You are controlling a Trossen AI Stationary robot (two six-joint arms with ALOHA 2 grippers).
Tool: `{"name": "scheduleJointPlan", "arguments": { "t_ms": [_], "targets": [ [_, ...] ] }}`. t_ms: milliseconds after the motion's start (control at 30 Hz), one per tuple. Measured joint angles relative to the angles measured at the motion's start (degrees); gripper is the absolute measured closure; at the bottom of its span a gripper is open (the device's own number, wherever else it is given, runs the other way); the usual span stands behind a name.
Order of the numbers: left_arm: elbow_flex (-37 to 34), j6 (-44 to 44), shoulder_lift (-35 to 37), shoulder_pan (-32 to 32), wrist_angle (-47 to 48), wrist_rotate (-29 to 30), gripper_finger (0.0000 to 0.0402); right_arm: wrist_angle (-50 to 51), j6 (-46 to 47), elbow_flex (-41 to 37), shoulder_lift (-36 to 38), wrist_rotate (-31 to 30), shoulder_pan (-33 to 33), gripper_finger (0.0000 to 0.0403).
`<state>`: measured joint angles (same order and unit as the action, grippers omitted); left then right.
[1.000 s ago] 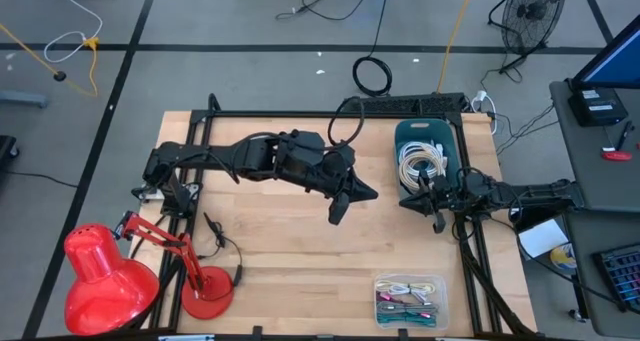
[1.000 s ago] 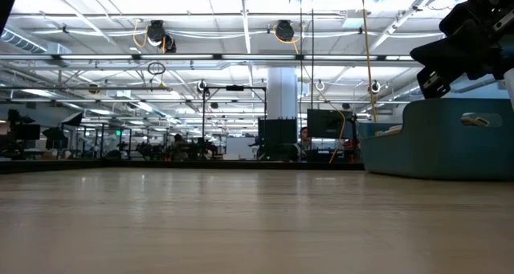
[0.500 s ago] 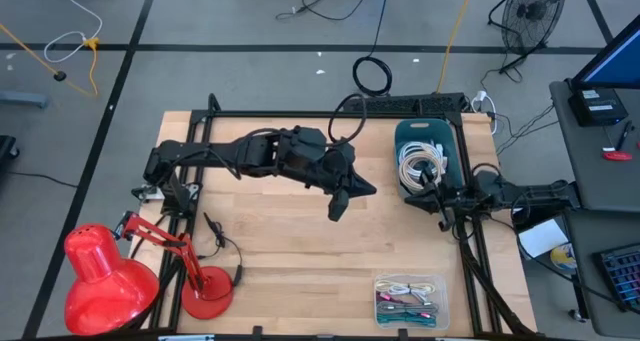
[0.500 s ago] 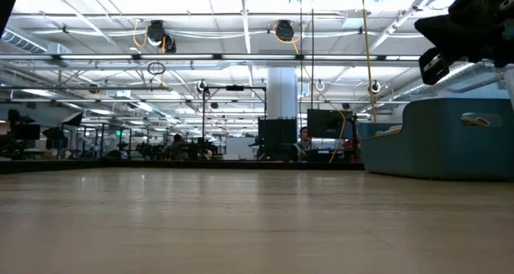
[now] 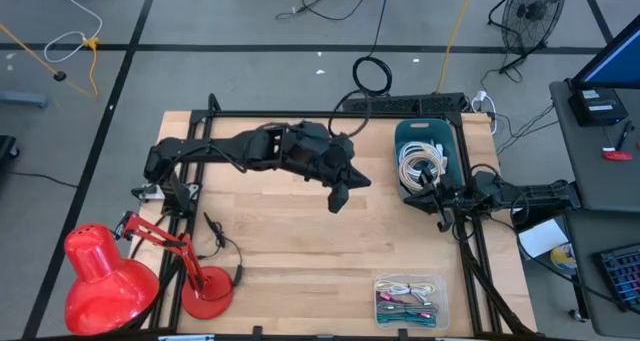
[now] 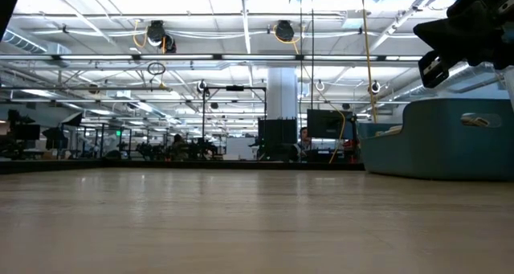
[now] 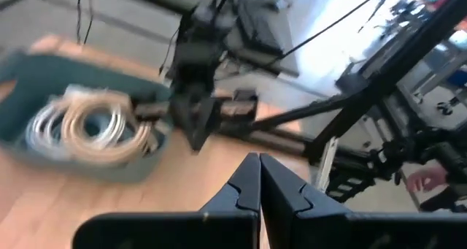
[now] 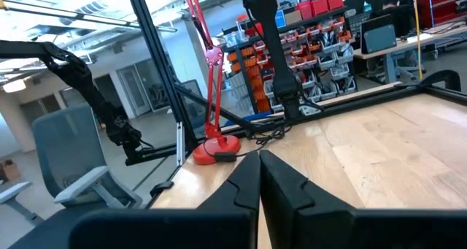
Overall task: Pick & Place USB Port
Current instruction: Return to Home Position
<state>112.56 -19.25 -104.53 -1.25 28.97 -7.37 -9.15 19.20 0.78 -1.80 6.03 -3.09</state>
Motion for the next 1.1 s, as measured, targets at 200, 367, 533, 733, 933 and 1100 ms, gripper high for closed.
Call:
{"name": "scheduleJointPlan", "arguments": {
  "t_ms": [200, 367, 533, 733, 933, 1100],
  "targets": [
    [-12.7, -3.4, 5.1, -0.4, -6.7, 2.9, 0.0401, 0.0, 0.0, 0.0, 0.0, 0.0, 0.0, 0.0403],
    [-27.9, -6.8, 15.3, -0.5, -19.2, 5.7, 0.0401, 0.6, 0.0, 0.0, -0.5, -0.1, 0.0, 0.0403],
    [-43.1, -8.8, 26.4, -0.9, -33.0, 10.3, 0.0401, 0.8, 0.0, 0.0, -1.4, 0.0, 0.0, 0.0403],
    [-61.0, -11.3, 37.1, -0.9, -45.4, 12.4, 0.0401, 0.8, 0.0, 0.0, -2.2, 0.0, 0.0, 0.0403],
    [-78.7, -12.4, 48.5, -0.9, -52.6, 14.9, 0.0401, 0.8, 0.0, 0.0, -2.4, 0.0, 0.0, 0.0403],
    [-90.6, -13.9, 58.2, -0.9, -53.0, 17.4, 0.0401, 0.6, 0.0, 0.0, -2.4, 0.0, 0.0, 0.0403]
  ]
}}
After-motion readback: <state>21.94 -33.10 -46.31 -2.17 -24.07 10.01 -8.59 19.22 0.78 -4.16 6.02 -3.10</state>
